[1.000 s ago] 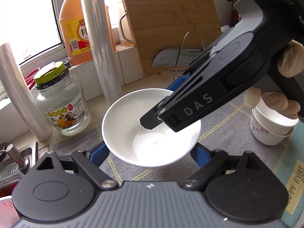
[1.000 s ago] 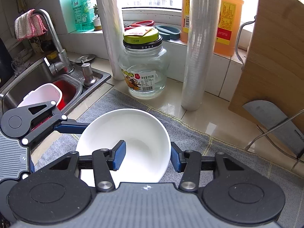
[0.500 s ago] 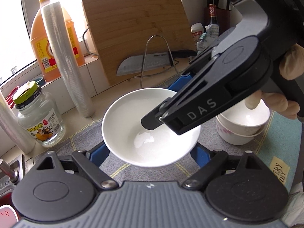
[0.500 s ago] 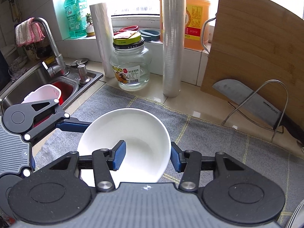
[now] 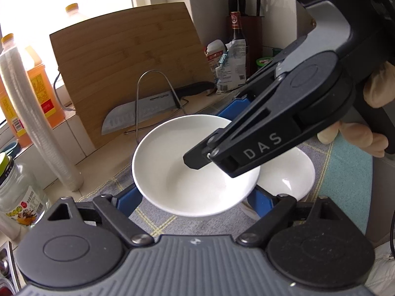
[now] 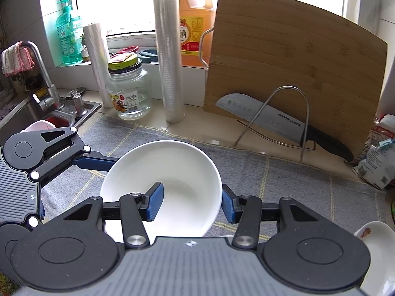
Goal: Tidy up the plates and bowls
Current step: 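Lift and carry the bowl with the right tool to the bowl stack, then lower the bowl onto the stacked bowls and open the right tool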
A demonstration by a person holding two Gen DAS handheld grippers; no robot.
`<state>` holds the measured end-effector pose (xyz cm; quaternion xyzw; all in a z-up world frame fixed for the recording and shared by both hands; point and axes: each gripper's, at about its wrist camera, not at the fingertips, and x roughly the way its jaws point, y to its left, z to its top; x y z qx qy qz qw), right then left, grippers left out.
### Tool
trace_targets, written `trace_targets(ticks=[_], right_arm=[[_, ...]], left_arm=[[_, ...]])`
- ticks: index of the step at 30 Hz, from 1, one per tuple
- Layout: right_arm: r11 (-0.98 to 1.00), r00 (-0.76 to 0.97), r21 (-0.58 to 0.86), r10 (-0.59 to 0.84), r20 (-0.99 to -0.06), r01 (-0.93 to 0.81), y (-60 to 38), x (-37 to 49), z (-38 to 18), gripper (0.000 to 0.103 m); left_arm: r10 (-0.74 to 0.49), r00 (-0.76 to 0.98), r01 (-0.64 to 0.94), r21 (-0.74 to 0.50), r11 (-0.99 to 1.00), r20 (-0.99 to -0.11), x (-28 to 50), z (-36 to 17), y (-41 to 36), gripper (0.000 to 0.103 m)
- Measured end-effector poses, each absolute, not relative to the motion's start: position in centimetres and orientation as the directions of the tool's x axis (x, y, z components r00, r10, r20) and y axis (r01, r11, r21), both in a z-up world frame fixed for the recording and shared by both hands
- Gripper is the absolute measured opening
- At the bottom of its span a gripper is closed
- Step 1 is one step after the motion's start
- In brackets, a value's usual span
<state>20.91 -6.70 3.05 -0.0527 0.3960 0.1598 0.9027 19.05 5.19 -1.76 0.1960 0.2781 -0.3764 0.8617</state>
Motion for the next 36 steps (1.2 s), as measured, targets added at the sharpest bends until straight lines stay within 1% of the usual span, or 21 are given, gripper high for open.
trace_targets(ticks=[8,15,31,36], right_arm=[[0.967,0.655,0.026,0.190,-0.731,-0.252,-10.4,19.5,2.9,0.055],[0.979,0.651,0.024,0.154,-0.744,-0.205,-12.5,18.2,2.4,0.055],[0.981,0.598,0.044,0.151,-0.787,-0.189,-13.5,16.8,0.4,0.055],[0.981,0.592,0.037,0.145,-0.793,-0.191,-13.4,16.9,0.0,0.055]], left_arm=[[-0.585,0.515,0.808,0.128,0.575,-0.627,18.8,-1.8,1.9,0.091],[-0.611,0.468,0.839,0.104,0.534,-0.638,18.1,-2.1,0.0,0.091],[-0.612,0.398,0.851,0.027,0.524,-0.683,17.0,-3.3,-0.6,0.091],[-0.620,0.391,0.847,0.002,0.532,-0.680,17.1,-3.5,-0.5,0.091]])
